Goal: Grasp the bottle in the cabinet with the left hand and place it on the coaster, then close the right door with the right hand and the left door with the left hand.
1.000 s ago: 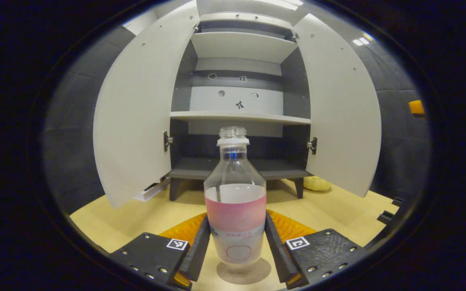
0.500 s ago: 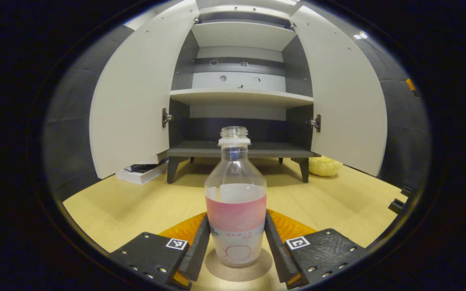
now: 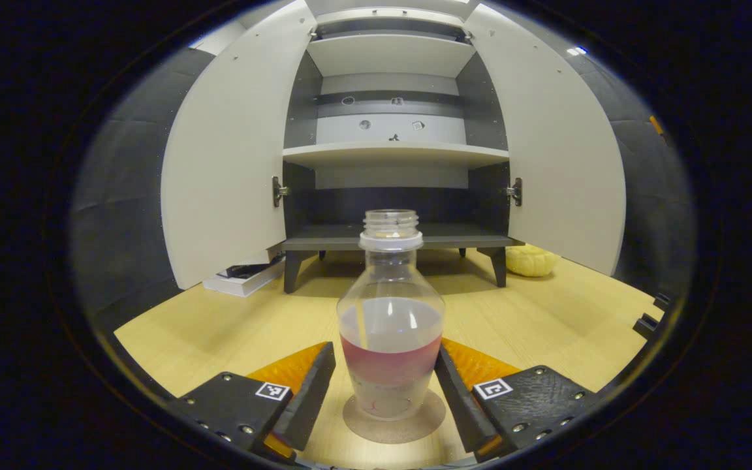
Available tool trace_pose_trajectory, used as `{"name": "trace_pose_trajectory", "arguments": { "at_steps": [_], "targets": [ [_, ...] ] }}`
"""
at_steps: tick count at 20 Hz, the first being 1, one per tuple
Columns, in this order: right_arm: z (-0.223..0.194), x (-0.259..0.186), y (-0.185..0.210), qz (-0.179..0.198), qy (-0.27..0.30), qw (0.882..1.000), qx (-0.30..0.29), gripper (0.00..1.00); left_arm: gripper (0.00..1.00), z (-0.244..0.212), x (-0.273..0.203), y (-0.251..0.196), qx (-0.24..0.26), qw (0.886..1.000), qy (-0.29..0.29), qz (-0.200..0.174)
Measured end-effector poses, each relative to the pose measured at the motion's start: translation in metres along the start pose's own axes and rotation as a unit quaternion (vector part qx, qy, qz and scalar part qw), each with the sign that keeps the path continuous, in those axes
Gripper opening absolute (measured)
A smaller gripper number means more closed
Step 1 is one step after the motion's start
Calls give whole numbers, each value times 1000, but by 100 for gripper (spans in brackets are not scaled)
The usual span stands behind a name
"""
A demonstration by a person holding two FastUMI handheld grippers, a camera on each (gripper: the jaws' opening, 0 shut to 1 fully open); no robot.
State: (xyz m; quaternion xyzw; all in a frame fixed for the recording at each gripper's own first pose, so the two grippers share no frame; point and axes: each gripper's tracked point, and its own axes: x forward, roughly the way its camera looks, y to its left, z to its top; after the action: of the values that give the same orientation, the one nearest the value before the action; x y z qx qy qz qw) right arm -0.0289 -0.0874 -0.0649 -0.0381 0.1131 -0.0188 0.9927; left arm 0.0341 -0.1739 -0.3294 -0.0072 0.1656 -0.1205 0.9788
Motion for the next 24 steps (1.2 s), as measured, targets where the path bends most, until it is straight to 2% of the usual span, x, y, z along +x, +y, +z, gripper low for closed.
{"name": "trace_pose_trajectory", "arguments": {
  "at_steps": [3, 8, 11, 14, 16, 20, 22, 24],
  "targets": [
    [5, 1, 4, 8, -8, 1000, 15, 98, 86, 26, -15, 0, -1, 1000, -12, 2],
    [17, 10, 2, 13, -28, 999, 34, 98, 86, 107, -57, 1, -2, 998, -62, 2],
    [23, 18, -3, 7, -26, 999, 40, 98, 86, 156, -81, 16, 3, 996, -90, 20],
    [43, 31, -9, -1, -42, 998, 56, 98, 86, 183, -99, 40, 13, 995, -85, 49],
    [57, 43, -19, -18, -52, 996, 67, 98, 86, 201, -110, 61, 15, 994, -86, 70],
    [88, 65, -50, -76, -69, 991, 83, 98, 86, 244, -136, 98, 24, 987, -122, 103],
    [111, 77, -56, -89, -90, 987, 99, 92, 86, 261, -145, 114, 16, 985, -133, 111],
    [127, 91, -62, -105, -102, 984, 102, 95, 81, 274, -153, 133, 2, 983, -141, 121]
  ]
}}
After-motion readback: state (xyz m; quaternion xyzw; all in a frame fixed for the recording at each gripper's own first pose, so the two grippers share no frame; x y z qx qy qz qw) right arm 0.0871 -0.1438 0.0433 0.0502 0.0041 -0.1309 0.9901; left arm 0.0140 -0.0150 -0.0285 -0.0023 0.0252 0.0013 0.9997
